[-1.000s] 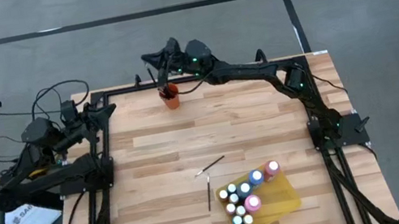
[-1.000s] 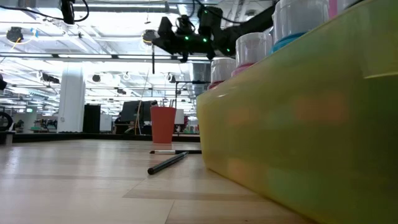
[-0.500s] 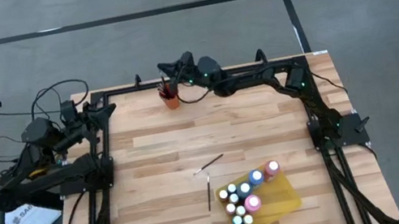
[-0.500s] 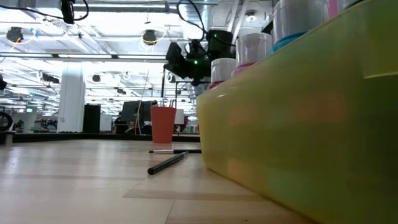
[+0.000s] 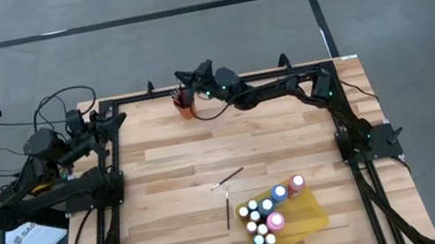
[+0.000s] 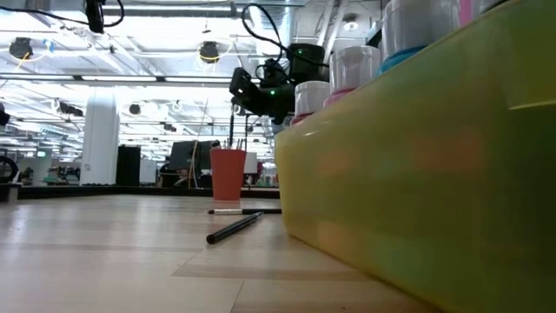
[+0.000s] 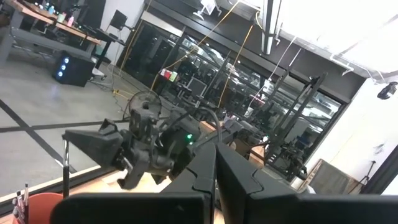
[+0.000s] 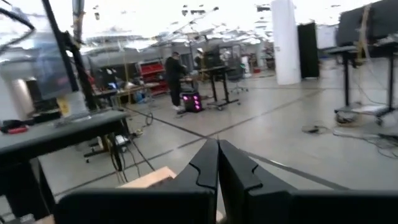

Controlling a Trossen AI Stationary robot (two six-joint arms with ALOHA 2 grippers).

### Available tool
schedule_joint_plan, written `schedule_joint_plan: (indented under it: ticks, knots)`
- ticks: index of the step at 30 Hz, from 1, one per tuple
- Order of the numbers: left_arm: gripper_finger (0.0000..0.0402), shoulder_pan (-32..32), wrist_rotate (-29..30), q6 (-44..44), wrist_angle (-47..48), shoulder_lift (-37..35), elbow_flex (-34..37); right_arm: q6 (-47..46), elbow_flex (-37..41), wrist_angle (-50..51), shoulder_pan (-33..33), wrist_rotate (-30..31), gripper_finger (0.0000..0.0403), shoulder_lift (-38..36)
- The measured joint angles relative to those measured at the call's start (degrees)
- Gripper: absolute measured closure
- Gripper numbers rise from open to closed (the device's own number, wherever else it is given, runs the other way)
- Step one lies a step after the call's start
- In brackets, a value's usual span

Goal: Pick & Place Paint Supplies
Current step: Put the black paint brush into the orange cup

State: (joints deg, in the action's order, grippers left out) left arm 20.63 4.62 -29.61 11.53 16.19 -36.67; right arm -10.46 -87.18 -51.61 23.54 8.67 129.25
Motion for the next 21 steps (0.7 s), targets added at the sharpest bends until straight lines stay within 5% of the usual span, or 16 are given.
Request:
schedule_joint_plan:
  ticks: [9, 21]
  knots:
    - [0.0399, 0.00, 0.02, -0.17, 0.00, 0.00, 0.00, 3.52, 0.00, 0.99, -1.85, 8.86, 0.0403, 0.00]
    - [0.0399, 0.01, 0.02, -0.20, -0.02, 0.00, 0.00, 7.57, -0.09, 1.47, -3.59, 9.90, 0.0403, 2.87]
